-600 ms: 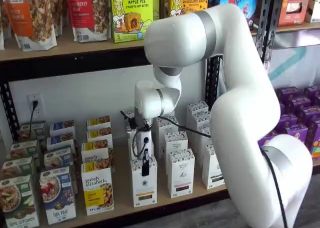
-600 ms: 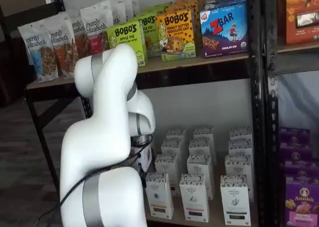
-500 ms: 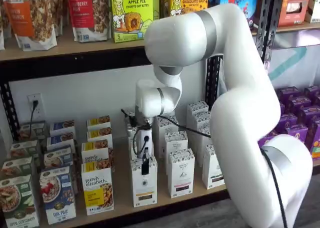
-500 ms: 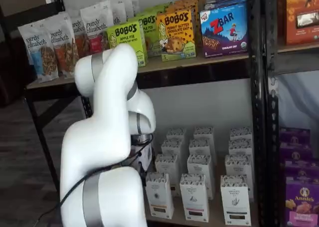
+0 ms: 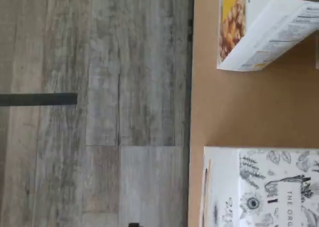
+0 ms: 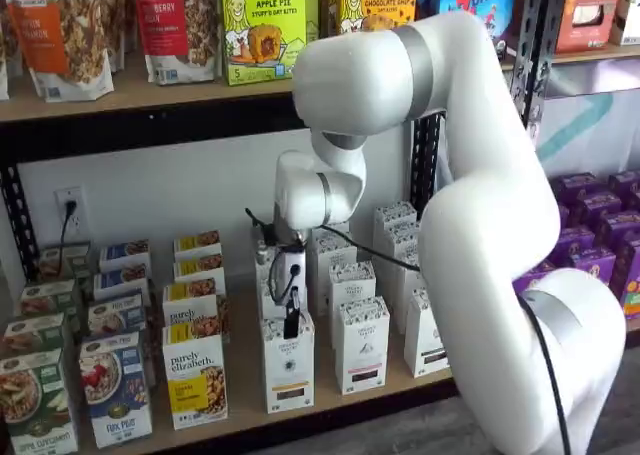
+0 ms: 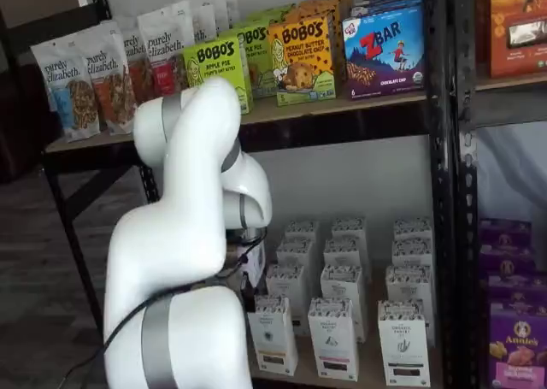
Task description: Pick up the white box with a yellow strip in the middle, on the bottom shelf, the fourth box from the left
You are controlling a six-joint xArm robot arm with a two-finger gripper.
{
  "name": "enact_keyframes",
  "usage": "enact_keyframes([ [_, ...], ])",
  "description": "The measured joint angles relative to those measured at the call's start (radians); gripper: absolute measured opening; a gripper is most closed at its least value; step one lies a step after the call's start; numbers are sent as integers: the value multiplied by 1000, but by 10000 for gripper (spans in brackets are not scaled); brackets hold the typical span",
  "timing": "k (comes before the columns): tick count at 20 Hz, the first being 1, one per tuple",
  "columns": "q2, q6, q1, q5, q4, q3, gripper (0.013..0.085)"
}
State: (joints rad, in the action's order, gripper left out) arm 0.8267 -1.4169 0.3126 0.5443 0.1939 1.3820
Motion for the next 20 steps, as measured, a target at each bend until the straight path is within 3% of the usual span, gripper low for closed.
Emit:
enact_keyframes([
  [5,53,-16,-11,-37,6,47,850],
  [11,118,16,-19,-14,-41,123,850],
  [20,220,11,-32,-5,-48,234,850],
])
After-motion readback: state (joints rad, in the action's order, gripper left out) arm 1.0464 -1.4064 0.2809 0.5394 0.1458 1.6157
